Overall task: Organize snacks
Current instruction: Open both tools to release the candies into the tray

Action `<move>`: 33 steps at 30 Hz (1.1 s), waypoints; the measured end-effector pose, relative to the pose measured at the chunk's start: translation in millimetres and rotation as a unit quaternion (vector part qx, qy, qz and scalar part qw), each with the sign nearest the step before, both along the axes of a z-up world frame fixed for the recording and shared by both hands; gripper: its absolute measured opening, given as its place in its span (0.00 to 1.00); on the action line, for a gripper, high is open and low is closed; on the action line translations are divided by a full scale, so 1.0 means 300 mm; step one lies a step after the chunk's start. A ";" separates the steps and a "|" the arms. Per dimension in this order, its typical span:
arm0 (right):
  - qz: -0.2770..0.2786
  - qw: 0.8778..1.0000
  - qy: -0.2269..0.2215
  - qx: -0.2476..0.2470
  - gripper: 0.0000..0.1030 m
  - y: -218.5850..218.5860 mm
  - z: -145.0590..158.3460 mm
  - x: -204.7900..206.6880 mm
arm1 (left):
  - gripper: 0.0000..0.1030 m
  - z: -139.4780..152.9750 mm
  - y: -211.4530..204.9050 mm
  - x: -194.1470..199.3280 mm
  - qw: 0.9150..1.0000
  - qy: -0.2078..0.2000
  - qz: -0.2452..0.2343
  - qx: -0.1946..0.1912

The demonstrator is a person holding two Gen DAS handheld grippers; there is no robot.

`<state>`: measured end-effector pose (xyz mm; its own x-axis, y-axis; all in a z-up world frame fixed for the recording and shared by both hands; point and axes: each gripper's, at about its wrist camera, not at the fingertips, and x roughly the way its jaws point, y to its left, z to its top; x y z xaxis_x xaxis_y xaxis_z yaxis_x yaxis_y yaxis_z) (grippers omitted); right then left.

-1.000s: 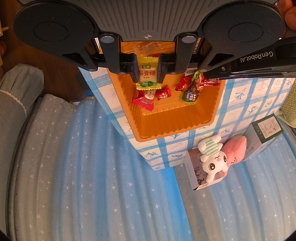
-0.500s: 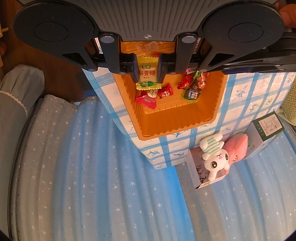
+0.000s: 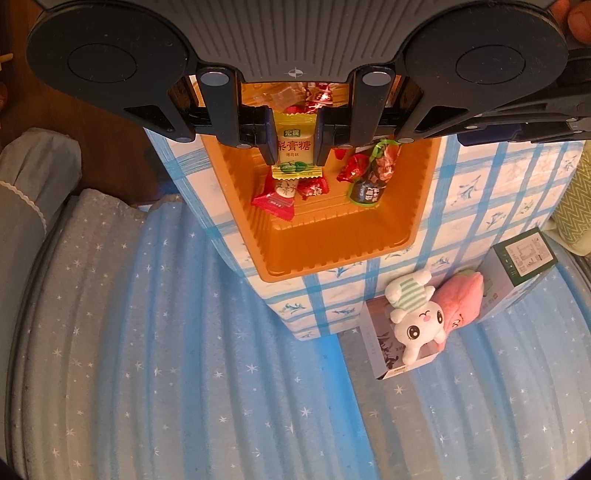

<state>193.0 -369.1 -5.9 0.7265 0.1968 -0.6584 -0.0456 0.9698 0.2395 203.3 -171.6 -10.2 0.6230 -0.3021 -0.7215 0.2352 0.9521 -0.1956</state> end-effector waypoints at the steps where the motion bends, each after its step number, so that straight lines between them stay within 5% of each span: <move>1: 0.001 1.000 0.000 -0.001 0.20 0.003 0.002 0.001 | 0.43 0.001 0.001 -0.001 1.000 0.000 0.000 -0.001; 14: -0.001 1.000 0.002 0.006 0.20 0.016 0.009 0.016 | 0.44 0.000 0.012 -0.006 1.000 0.000 0.005 -0.004; 18: -0.001 0.999 0.008 0.050 0.21 -0.006 0.001 0.044 | 0.50 -0.003 0.024 -0.010 1.000 -0.001 0.009 -0.003; 20: -0.009 0.998 0.014 0.062 0.34 -0.021 -0.001 0.050 | 0.64 -0.002 0.031 -0.016 1.000 -0.006 0.012 0.002; 21: -0.016 0.998 0.011 0.059 0.61 -0.027 0.000 0.047 | 0.71 -0.002 0.036 -0.020 1.000 -0.010 0.016 0.004; 22: -0.024 0.998 0.004 0.058 0.70 -0.035 0.006 0.040 | 0.72 -0.001 0.041 -0.024 1.000 -0.012 0.019 0.006; 33: -0.054 0.997 0.001 0.055 0.70 -0.080 0.045 -0.056 | 0.92 0.020 0.102 -0.084 0.999 -0.014 0.040 0.017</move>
<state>176.2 -393.0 7.6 0.7457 0.1890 -0.6390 0.0589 0.9365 0.3456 178.0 -140.9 -4.2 0.6639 -0.2258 -0.7129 0.1622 0.9741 -0.1576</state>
